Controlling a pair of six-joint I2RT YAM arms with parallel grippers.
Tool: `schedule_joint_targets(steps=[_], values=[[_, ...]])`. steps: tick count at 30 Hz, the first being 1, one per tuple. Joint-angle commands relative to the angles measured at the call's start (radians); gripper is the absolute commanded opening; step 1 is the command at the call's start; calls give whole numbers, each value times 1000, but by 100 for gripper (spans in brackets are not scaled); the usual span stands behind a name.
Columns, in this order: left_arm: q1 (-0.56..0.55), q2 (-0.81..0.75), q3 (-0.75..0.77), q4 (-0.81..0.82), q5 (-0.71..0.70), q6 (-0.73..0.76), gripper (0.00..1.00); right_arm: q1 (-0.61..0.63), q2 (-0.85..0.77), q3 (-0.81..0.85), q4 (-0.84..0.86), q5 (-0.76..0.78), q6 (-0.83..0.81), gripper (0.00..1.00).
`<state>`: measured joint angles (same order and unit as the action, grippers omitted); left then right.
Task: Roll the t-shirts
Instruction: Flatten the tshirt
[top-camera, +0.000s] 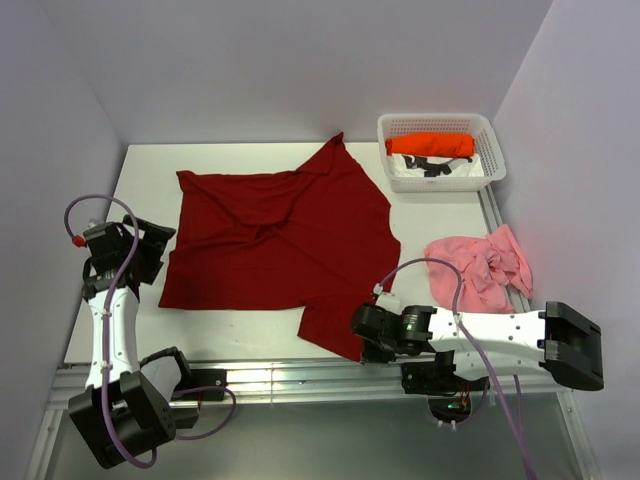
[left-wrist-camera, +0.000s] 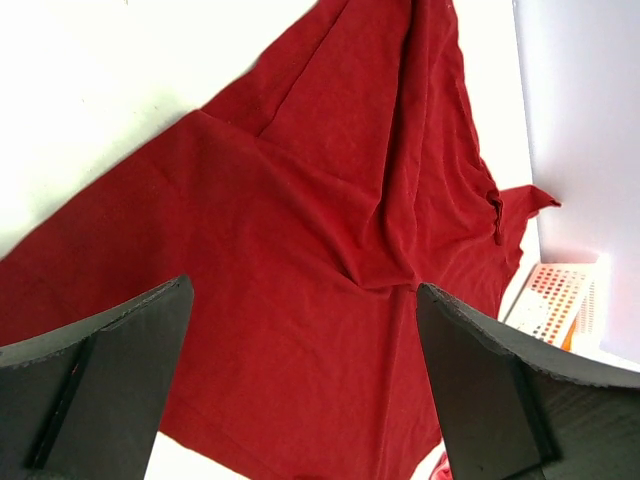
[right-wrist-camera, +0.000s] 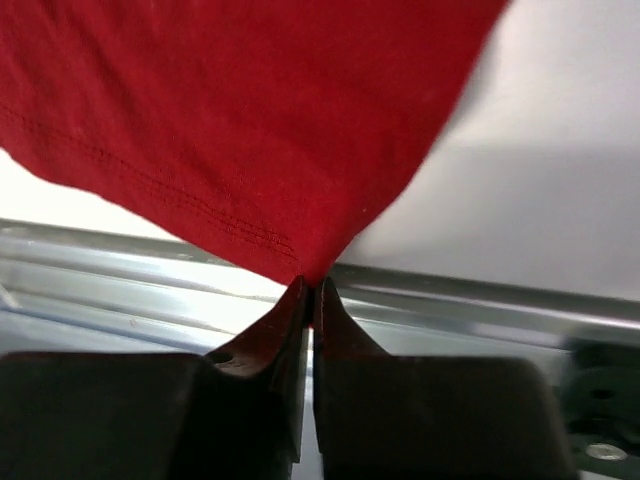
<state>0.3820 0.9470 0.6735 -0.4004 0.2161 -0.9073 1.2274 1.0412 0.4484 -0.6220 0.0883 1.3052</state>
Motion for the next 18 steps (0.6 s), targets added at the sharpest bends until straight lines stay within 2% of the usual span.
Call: schedule_joint_targets(steps=[1,5,12,18], values=[[-2,-39,2,-20,14,5,99,3,-39,45,-76,131,8,3],[-2,-45,-9,-40,0,2,99,-44,-32,111,-97,192,-61,0],[-2,-7,18,-116,-49,-8,96,-210,43,138,59,130,-228,0],[-2,45,32,-173,-106,-30,94,-290,85,133,171,101,-326,0]])
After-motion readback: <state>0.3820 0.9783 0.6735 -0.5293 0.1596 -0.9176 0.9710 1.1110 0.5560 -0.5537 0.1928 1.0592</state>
